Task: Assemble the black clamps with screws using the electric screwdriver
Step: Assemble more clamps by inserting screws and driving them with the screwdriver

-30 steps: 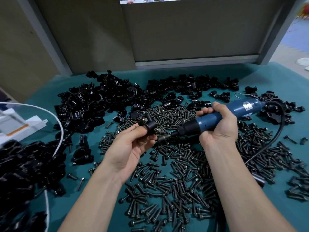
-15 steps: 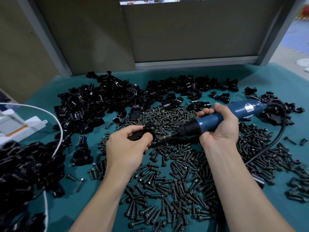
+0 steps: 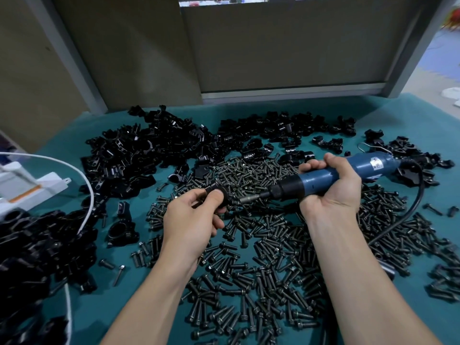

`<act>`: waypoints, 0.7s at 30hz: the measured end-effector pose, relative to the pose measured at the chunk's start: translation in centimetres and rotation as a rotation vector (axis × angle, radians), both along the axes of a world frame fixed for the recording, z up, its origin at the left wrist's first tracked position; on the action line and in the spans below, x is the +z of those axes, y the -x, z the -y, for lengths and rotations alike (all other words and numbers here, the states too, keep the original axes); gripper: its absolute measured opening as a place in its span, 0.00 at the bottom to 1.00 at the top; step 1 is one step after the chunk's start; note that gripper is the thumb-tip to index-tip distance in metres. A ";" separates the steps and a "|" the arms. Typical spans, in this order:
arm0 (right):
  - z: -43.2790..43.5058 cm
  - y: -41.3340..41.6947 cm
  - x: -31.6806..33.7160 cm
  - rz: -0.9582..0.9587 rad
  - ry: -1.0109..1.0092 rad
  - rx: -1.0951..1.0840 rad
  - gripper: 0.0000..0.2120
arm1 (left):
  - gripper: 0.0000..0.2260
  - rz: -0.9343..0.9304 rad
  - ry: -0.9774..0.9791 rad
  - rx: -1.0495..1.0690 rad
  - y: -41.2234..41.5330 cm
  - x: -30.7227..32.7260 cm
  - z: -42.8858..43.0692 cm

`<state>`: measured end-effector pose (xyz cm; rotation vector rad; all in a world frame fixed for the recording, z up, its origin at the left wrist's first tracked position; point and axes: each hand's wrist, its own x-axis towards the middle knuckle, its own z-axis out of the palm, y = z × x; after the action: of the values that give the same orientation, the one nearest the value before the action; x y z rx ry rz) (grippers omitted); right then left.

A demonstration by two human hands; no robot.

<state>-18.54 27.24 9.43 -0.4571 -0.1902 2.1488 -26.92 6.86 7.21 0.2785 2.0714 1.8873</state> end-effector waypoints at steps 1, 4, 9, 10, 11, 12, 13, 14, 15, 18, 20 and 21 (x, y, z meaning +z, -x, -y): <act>0.0 0.0 0.0 0.002 0.000 -0.001 0.06 | 0.05 -0.003 -0.003 0.000 0.0 0.0 0.0; 0.0 0.0 0.0 0.006 0.003 -0.007 0.06 | 0.06 0.015 -0.012 -0.022 -0.1 0.1 -0.1; 0.0 0.1 0.1 -0.008 0.022 -0.021 0.06 | 0.08 -0.005 0.013 -0.025 -0.1 0.1 -0.1; 0.0 0.1 0.1 -0.010 0.026 -0.023 0.06 | 0.07 -0.015 0.020 -0.022 -0.1 0.1 -0.1; 0.0 0.0 0.1 -0.011 0.028 -0.025 0.06 | 0.07 -0.027 0.028 -0.021 -0.1 0.1 -0.1; 0.0 0.0 0.1 -0.011 0.030 -0.026 0.07 | 0.06 -0.042 0.041 -0.021 -0.1 0.1 -0.1; 0.0 0.0 0.1 -0.009 0.031 -0.025 0.07 | 0.06 -0.057 0.052 -0.024 -0.1 0.1 -0.1; 0.0 0.0 0.1 -0.005 0.028 -0.024 0.07 | 0.06 -0.065 0.057 -0.028 -0.1 0.1 -0.1; 0.1 0.0 0.1 0.000 0.024 -0.021 0.06 | 0.06 -0.067 0.058 -0.029 -0.2 0.2 -0.1; 0.3 0.2 0.1 0.010 0.015 -0.013 0.07 | 0.05 -0.085 0.082 -0.024 -0.2 0.1 -0.1; 0.4 0.3 0.1 0.016 0.004 -0.017 0.07 | 0.05 -0.104 0.104 -0.006 -0.3 0.0 -0.1; 0.5 0.3 0.1 0.019 -0.008 -0.018 0.07 | 0.06 -0.113 0.122 0.007 -0.3 0.0 -0.2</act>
<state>-18.86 26.78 9.57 -0.4729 -0.2040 2.1261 -26.58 7.05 7.18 0.3562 2.2538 1.7783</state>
